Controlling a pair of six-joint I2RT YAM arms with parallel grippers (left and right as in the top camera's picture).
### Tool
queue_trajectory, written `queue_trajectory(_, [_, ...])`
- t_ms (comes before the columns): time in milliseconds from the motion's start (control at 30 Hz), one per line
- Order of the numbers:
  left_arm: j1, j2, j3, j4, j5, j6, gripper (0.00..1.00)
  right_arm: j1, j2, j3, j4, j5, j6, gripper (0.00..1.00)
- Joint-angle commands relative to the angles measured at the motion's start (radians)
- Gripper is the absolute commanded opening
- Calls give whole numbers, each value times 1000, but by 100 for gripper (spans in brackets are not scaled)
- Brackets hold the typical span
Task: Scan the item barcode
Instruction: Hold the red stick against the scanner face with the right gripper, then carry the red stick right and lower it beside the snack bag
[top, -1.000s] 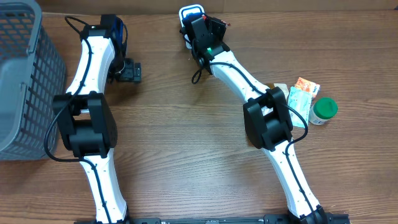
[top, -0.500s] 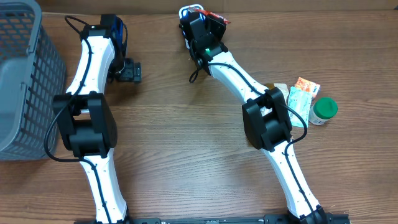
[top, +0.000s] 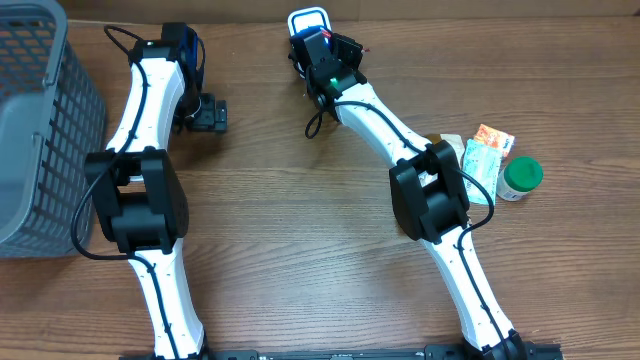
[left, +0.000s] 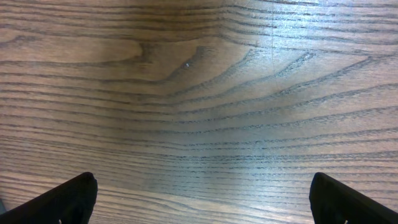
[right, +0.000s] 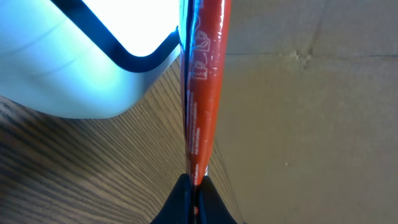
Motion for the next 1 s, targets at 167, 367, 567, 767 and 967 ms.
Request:
queue_trajectory(167, [2,7,19,2,-9,22,100,3,-25,13,6,-9,190,3])
queue_trajectory(367, [2,7,19,4,-9,22,99,3,-131,13,-56,-59,257,3])
queue_trajectory(567, [2,7,19,4,-9,22,100,2,-298,13,-232,-162,403,3])
queue_trajectory(767, [2,7,19,4,-9,22,100,-16,-448,13,-529,-327,644,3])
queue_trajectory(967, [2,7,19,4,-9,22,100,-109,-495,13,-872,-699,834,4])
